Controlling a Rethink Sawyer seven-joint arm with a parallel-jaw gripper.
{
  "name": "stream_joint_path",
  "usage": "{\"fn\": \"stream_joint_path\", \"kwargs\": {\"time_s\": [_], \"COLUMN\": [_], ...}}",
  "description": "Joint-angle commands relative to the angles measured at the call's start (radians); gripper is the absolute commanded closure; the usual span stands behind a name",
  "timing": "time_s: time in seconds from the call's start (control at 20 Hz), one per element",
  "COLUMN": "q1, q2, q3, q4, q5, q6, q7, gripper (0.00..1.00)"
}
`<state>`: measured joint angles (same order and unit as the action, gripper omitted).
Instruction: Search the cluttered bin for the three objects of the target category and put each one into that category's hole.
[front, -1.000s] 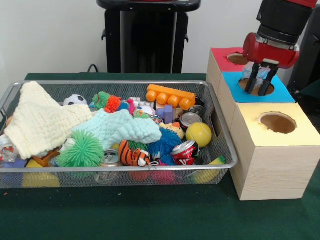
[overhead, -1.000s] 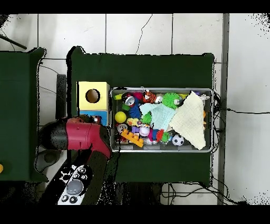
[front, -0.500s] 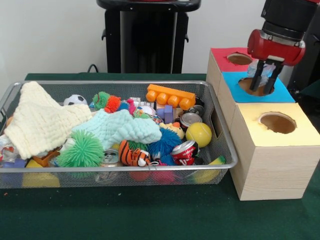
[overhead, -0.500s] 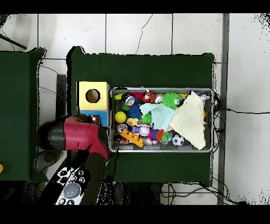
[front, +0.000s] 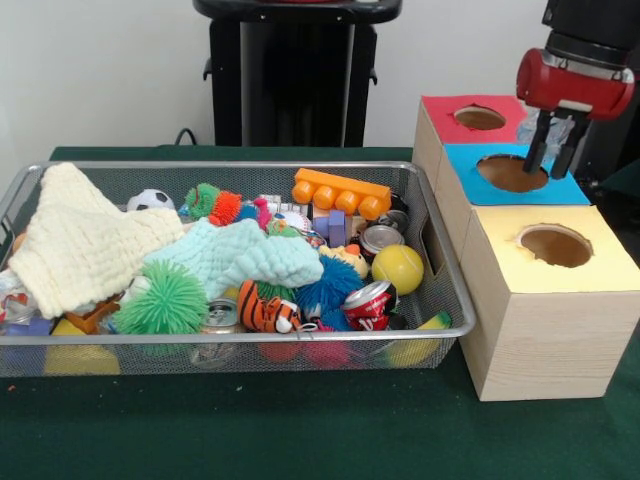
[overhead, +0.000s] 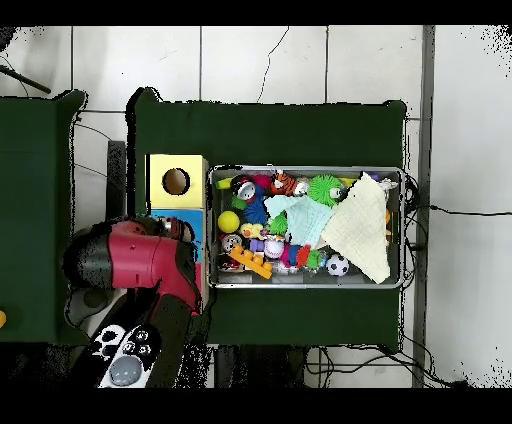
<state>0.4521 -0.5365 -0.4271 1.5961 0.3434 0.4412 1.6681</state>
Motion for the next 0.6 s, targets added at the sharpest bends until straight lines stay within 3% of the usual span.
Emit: {"fn": "stream_joint_path", "kwargs": {"time_s": [0.05,0.6], "q1": [0.002,-0.042], "q2": [-0.002,-0.019], "q3": [0.028,0.077], "q4": [0.106,0.168], "q5": [0.053,0.066], "q6": [-0.014,-0.089], "q7": [0.324,0.274], "gripper": [1.00,1.00]}}
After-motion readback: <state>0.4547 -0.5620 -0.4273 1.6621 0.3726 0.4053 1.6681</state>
